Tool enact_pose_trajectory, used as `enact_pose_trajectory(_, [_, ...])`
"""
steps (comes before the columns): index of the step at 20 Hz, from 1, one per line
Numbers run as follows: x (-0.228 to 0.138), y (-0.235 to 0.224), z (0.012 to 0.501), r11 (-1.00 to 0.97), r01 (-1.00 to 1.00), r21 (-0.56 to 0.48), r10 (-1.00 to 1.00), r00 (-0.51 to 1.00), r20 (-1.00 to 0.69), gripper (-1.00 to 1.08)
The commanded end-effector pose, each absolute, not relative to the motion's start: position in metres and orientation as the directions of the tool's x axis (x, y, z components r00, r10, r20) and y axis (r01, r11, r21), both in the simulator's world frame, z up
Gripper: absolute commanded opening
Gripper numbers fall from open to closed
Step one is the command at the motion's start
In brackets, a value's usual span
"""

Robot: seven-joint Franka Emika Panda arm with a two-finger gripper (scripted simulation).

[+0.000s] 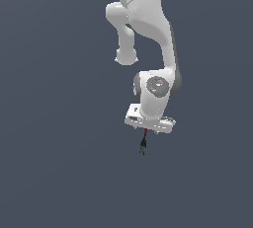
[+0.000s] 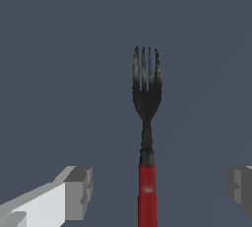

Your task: Pick up the object and move it to a goal position.

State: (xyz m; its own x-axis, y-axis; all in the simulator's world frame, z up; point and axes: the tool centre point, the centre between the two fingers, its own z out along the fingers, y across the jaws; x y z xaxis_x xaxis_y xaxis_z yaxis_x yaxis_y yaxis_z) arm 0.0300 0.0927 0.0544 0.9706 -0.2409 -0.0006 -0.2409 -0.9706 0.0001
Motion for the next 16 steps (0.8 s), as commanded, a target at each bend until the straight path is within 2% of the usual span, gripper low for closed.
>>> enact_pose_trajectory(1, [0.03, 0.093, 0.048, -0.97, -0.242, 0.0, -0.242, 0.97, -0.001, 1.0])
enact_pose_trajectory(8, [0.029, 0.093, 0.015, -0.97, -0.243, 0.0, -0.243, 0.97, 0.0, 1.0])
enact_pose_trajectory(14, [0.03, 0.093, 0.006, -0.97, -0.245, 0.0, -0.245, 0.97, 0.0, 1.0])
enact_pose_trajectory(15, [0.03, 0.093, 0.006, -0.97, -0.245, 0.0, -0.245, 0.97, 0.0, -1.0])
enact_pose_trajectory(16, [0.03, 0.093, 0.006, -0.97, -0.245, 0.0, -0.245, 0.97, 0.0, -1.0])
